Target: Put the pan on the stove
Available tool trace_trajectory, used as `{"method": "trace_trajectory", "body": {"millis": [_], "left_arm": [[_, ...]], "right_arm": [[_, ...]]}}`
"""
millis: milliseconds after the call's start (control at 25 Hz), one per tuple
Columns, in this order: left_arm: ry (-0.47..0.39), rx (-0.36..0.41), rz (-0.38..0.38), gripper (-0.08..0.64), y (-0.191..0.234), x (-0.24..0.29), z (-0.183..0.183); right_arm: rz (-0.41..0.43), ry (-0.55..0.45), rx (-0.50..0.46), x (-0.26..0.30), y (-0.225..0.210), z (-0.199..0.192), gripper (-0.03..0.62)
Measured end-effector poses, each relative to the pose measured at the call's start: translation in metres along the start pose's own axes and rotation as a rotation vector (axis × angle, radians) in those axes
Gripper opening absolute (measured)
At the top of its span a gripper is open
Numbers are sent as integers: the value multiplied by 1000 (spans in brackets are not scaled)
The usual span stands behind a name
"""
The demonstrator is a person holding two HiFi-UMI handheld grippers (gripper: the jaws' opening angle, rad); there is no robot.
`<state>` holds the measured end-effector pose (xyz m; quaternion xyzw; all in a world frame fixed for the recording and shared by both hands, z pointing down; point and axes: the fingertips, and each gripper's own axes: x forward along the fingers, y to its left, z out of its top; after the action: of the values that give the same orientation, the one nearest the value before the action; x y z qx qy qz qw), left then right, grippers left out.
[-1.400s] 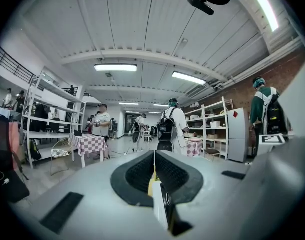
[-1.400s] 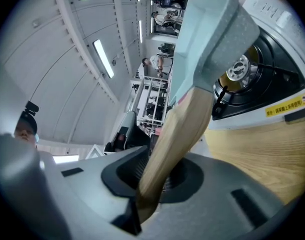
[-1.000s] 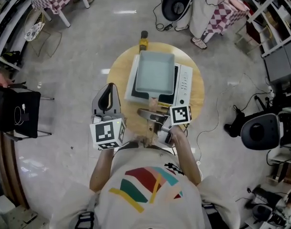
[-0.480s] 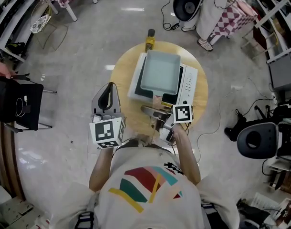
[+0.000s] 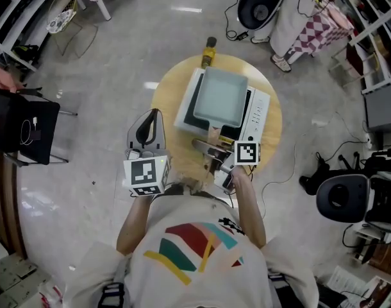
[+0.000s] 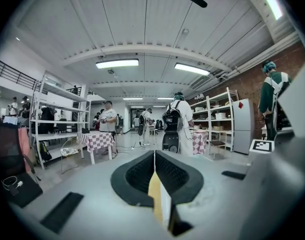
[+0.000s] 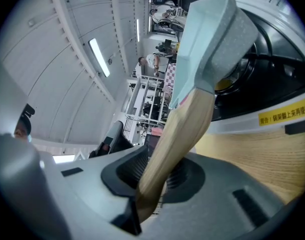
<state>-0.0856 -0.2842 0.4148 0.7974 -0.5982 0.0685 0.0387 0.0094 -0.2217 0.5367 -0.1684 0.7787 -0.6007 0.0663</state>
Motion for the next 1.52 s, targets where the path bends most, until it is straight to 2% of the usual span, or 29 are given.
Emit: {"method": "trace_trajectory", "body": {"millis": [120,320,520,760,880,960,1080,1240,1520], "left_arm": [[10,-3,6,6,0,1,-3],[23,-3,11,6,0,3,-4],[6,-5,13,6,5,3,-1],[41,-9,0,6,1,7,-10],[28,-19,-9,6,-6,9,-7],[24,-17,-21,6,-11,12,-6],[18,-13,-37,6,-14,13,-5],[22,-14,-47,6,-16,13,-6],[23,-25,-57,6,-12,5,-13]], "right_arm": [[-5,1,-12,-1,-4,2,63],[3,-26,64,-5,-10,1,61],[-21,-6,81,-3,-17,-5,61],[-11,7,27,-2,-23,-2,55],[3,-9,98,-1,-28,-7,43],[-12,-26,129,-5,-33,-7,32],[-34,-25,79,-7,-38,-5,34],[-81,-22,134,-8,-43,-10,34],[-32,-54,177,3,-37,-19,34]]}}
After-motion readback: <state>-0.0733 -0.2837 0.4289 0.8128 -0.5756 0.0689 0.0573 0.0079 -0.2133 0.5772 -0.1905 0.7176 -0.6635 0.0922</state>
